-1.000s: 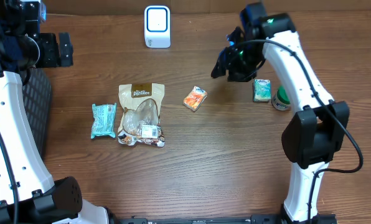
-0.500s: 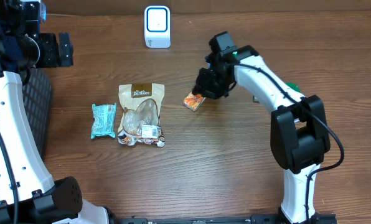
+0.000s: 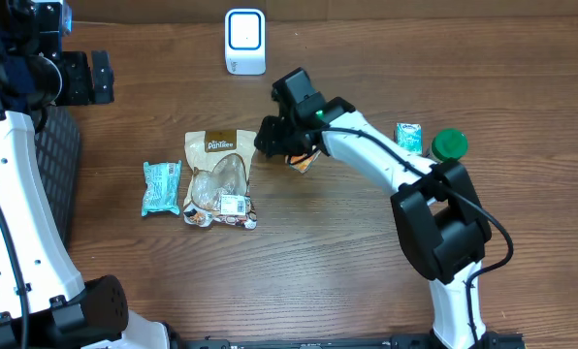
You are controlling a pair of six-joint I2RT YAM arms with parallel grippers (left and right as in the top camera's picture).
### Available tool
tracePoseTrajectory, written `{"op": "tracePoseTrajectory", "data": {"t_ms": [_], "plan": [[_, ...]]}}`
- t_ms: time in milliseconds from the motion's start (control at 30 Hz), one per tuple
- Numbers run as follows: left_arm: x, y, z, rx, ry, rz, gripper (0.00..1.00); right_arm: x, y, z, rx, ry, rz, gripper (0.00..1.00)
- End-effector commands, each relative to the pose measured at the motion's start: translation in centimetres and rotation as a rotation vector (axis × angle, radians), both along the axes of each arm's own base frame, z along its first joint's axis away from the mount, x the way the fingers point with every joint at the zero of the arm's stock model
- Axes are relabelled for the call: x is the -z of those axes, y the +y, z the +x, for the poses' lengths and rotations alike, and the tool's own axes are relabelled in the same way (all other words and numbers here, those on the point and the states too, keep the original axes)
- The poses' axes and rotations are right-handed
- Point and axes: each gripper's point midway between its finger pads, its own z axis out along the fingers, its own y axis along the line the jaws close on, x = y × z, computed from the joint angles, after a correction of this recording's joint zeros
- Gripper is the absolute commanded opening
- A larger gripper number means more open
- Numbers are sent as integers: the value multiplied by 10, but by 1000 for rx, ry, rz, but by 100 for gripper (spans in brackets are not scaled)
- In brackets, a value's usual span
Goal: Scan the item barcode
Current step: 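Move the right gripper to the orange tissue pack and grasp it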
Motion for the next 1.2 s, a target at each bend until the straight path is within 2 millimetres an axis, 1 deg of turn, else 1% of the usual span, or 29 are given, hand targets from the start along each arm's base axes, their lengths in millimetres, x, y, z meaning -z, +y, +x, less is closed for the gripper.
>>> {"op": "tracePoseTrajectory", "data": {"t_ms": [0, 200, 333, 400, 467, 600, 633, 733, 900, 967, 1033, 1067, 1167], "plan": [[-8, 2, 0, 11, -21, 21, 100, 21, -14, -4, 28, 30, -85, 37], [-8, 2, 0, 11, -21, 21, 100, 36, -47, -23, 40, 121, -218, 38], [-8, 2, 0, 10, -21, 21, 99, 41, -70, -36, 39, 200, -273, 40], [-8, 2, 0, 10, -21, 20, 99, 39, -80, -38, 36, 225, -293, 42], [-8, 2, 0, 11, -21, 21, 100, 34, -93, -37, 54, 249, -314, 42], [-8, 2, 0, 10, -21, 20, 100, 20, -122, -20, 104, 238, -365, 45], [-8, 2, 0, 10, -21, 21, 100, 16, -126, -16, 116, 234, -367, 45], [-8, 2, 0, 11, -21, 21, 100, 6, -129, -5, 109, 222, -313, 46], [-8, 2, 0, 10, -21, 21, 99, 0, -115, 2, 83, 215, -205, 46], [-8, 2, 0, 10, -21, 20, 99, 0, -113, 5, 83, 201, -198, 44], [-8, 2, 0, 10, -21, 21, 99, 1, -110, 6, 76, 198, -191, 40], [-8, 2, 0, 10, -21, 21, 99, 4, -107, 5, 72, 202, -188, 37], [-8, 2, 0, 10, -21, 21, 99, 14, -107, 4, 69, 221, -192, 35]]}}
